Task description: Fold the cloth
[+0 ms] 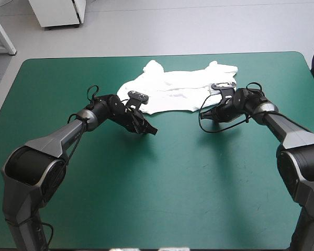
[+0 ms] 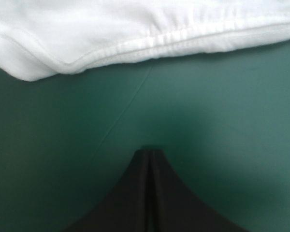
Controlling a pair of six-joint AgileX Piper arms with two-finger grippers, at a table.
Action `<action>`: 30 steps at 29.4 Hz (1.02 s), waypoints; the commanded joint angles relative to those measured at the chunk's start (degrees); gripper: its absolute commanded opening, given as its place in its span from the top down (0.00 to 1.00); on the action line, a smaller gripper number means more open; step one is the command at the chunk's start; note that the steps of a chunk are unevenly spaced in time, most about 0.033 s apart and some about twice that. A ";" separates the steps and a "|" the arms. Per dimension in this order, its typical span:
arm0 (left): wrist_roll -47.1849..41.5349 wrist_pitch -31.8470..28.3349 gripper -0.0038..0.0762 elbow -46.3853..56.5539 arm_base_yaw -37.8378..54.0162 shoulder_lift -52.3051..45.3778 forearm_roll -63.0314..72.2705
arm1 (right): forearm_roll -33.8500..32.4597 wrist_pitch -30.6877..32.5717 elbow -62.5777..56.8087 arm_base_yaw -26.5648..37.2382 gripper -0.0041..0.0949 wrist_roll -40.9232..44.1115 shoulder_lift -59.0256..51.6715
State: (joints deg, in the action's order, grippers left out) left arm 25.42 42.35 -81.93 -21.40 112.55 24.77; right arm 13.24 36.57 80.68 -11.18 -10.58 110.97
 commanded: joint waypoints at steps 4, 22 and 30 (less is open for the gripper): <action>-0.34 3.01 0.96 -0.61 -0.05 -2.09 0.06 | -0.11 3.18 0.34 0.13 0.98 -0.28 -1.76; -0.34 13.19 0.96 -7.30 -0.05 -6.20 -6.46 | -3.61 11.46 4.38 0.13 0.89 -0.39 -4.86; -0.43 17.94 0.82 -9.85 -0.05 -19.10 -8.84 | -2.49 18.20 5.47 0.13 0.47 -0.14 -16.32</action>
State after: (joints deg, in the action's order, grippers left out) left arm 25.36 58.88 -89.95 -21.40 100.06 15.25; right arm 10.15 52.81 84.29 -11.18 -10.58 100.97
